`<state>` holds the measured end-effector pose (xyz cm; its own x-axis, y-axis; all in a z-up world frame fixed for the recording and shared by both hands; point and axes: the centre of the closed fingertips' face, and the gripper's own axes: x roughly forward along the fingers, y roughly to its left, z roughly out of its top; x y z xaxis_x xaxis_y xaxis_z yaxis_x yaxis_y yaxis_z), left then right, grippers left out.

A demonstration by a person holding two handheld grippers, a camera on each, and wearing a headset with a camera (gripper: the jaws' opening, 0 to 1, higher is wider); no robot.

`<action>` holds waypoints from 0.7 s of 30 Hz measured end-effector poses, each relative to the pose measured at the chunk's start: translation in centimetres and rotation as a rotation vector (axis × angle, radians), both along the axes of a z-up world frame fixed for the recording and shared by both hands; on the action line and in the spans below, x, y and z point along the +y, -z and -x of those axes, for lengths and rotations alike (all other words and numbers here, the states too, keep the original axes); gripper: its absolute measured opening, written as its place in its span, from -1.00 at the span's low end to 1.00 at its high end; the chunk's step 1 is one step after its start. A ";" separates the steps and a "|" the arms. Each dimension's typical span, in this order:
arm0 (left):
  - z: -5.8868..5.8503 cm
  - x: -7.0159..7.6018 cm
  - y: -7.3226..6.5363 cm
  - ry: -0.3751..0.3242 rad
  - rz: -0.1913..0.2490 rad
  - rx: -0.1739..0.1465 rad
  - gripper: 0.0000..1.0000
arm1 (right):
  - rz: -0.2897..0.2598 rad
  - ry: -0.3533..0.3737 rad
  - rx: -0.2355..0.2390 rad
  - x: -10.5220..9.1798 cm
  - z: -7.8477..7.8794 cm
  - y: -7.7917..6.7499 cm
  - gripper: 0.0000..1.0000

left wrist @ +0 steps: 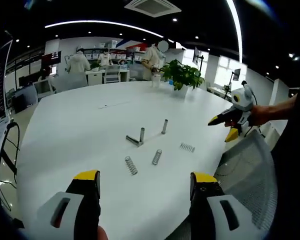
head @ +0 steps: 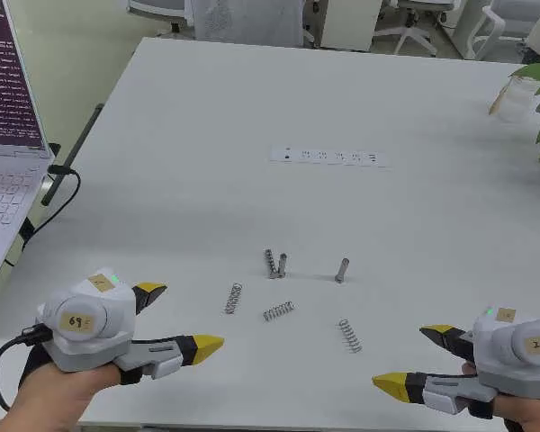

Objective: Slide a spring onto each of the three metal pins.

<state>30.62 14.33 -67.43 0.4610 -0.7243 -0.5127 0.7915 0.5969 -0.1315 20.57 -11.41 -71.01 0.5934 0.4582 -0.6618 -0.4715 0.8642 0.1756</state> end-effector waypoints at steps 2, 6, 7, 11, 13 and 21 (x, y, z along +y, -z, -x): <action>-0.1 -0.1 -0.1 0.000 0.002 0.001 0.35 | -0.003 0.006 -0.001 0.0 0.0 0.0 0.44; -0.4 -0.2 -0.2 -0.001 0.004 -0.001 0.35 | -0.010 0.012 0.002 -0.1 0.0 0.0 0.45; -0.4 -0.2 -0.2 -0.002 0.007 -0.001 0.35 | -0.011 0.012 0.001 0.0 0.0 0.0 0.45; -0.5 -0.3 -0.2 -0.004 0.012 0.000 0.35 | -0.014 0.013 0.003 0.0 0.0 -0.1 0.45; -0.5 -0.3 -0.1 -0.003 0.009 0.001 0.34 | -0.015 0.016 0.005 -0.1 0.0 0.0 0.45; -0.5 -0.2 0.0 -0.008 0.010 0.005 0.34 | -0.015 0.024 0.007 -0.4 0.1 0.0 0.45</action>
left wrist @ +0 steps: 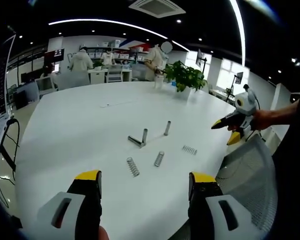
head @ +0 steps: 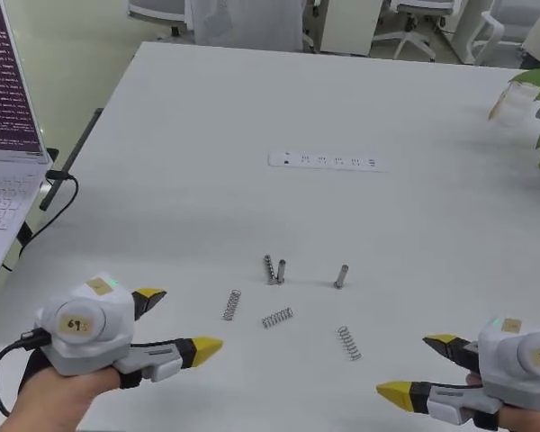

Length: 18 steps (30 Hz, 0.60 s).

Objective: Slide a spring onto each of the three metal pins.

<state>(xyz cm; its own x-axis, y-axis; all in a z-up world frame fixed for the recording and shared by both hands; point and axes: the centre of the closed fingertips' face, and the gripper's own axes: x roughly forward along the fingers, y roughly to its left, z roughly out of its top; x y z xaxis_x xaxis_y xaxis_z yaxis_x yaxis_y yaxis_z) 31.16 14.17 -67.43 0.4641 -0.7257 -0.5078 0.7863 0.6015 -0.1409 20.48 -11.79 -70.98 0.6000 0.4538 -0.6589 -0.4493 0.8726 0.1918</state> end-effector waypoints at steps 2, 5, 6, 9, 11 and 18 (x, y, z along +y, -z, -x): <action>0.0 0.0 -0.1 0.001 0.000 -0.001 0.35 | -0.001 0.004 -0.001 -0.1 0.0 0.0 0.45; -0.1 0.0 -0.1 0.006 -0.003 -0.002 0.35 | -0.003 0.007 -0.004 -0.2 -0.1 -0.1 0.46; -0.1 0.0 -0.1 0.007 -0.004 -0.003 0.36 | -0.003 0.007 -0.004 -0.2 -0.1 -0.1 0.46; -0.2 -0.1 -0.1 0.009 -0.002 -0.004 0.36 | -0.002 0.006 -0.005 -0.3 -0.1 -0.1 0.46; -0.2 -0.2 -0.2 0.012 -0.004 -0.006 0.36 | -0.004 0.008 -0.005 -0.3 -0.2 -0.1 0.46; -0.2 -0.1 -0.2 0.017 -0.009 -0.009 0.38 | -0.004 0.008 -0.001 -0.3 0.0 -0.1 0.46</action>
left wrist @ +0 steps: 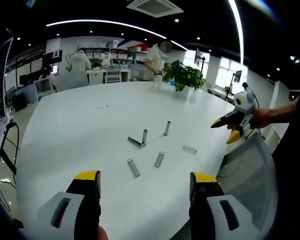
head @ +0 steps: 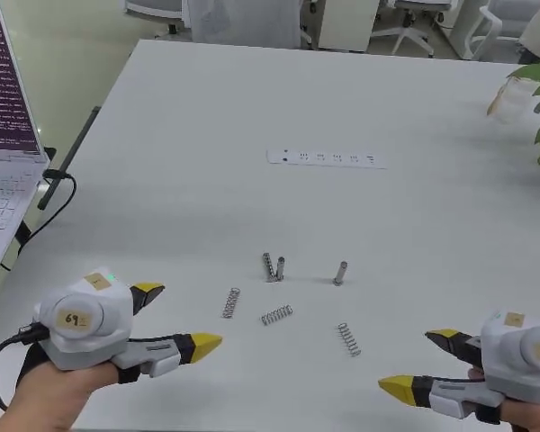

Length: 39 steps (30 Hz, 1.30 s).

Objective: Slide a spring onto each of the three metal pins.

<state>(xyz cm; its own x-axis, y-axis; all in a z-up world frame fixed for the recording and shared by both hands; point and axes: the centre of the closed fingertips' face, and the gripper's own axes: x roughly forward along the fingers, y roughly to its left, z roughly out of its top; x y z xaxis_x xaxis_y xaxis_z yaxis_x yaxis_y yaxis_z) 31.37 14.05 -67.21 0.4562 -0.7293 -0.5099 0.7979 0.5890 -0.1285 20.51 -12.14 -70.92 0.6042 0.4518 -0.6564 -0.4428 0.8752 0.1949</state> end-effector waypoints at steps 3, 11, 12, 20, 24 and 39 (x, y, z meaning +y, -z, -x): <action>0.0 0.1 0.0 0.000 -0.003 -0.001 0.38 | 0.001 0.000 0.004 -0.1 0.1 0.1 0.46; 0.0 0.1 0.0 0.005 -0.006 0.001 0.38 | -0.001 0.001 0.005 -0.1 0.1 0.3 0.46; 0.0 0.1 0.0 0.005 -0.004 0.002 0.38 | 0.000 0.001 0.004 -0.1 0.1 0.3 0.46; -0.8 -0.4 0.0 0.014 -0.005 -0.001 0.37 | -0.001 0.003 0.010 -0.2 0.4 0.4 0.44; -1.2 -1.0 0.0 0.023 0.000 -0.001 0.36 | -0.001 0.004 0.011 -0.2 0.5 0.4 0.43; -3.4 -3.2 -0.4 0.033 0.020 0.000 0.29 | -0.007 0.012 0.017 -0.2 0.7 0.7 0.39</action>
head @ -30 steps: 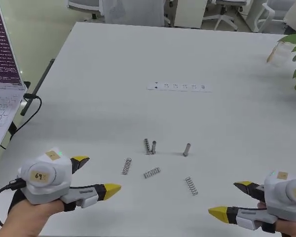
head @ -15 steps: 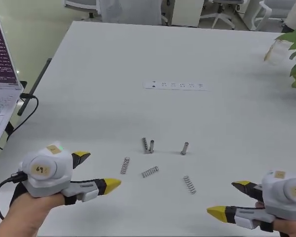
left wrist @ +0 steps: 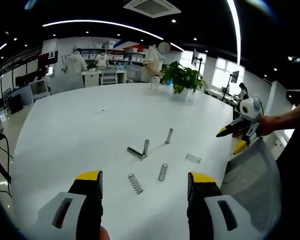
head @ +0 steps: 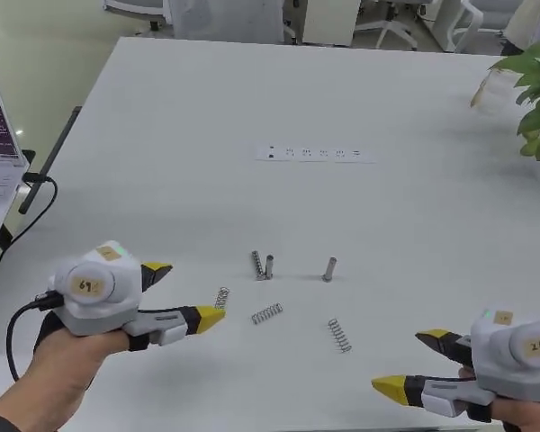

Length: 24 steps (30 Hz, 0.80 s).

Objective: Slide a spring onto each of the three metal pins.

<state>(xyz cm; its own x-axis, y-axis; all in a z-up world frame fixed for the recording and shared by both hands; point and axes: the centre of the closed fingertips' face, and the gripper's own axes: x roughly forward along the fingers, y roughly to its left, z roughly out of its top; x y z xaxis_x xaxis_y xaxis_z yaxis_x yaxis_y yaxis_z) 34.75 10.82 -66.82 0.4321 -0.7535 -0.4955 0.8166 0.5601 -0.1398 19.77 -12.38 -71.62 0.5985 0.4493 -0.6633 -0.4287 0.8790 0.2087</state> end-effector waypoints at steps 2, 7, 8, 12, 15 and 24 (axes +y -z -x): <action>-0.4 -0.2 0.0 -0.008 0.009 0.005 0.26 | -0.001 0.001 0.001 0.0 0.0 0.0 0.38; -1.3 -0.7 0.3 -0.003 0.002 0.009 0.24 | -0.003 0.003 0.007 -0.1 0.0 0.2 0.37; -1.4 -0.8 0.4 -0.002 0.004 0.012 0.22 | -0.003 0.003 0.008 -0.1 0.1 0.1 0.37; -2.4 -1.0 0.5 -0.001 0.007 0.014 0.21 | -0.003 0.003 0.014 -0.1 0.2 0.4 0.36; -3.2 -1.2 0.4 -0.003 0.009 0.013 0.19 | -0.003 0.003 0.018 -0.1 0.2 0.4 0.36; -5.1 -1.9 0.6 -0.019 0.008 0.019 0.12 | -0.002 0.006 0.012 -0.2 -0.2 0.1 0.37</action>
<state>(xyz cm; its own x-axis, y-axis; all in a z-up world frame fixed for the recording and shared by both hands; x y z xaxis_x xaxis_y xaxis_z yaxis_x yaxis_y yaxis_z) 39.85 8.97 -67.41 0.4369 -0.7493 -0.4977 0.8031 0.5741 -0.1594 20.01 -12.54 -71.75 0.5934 0.4469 -0.6695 -0.4210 0.8812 0.2151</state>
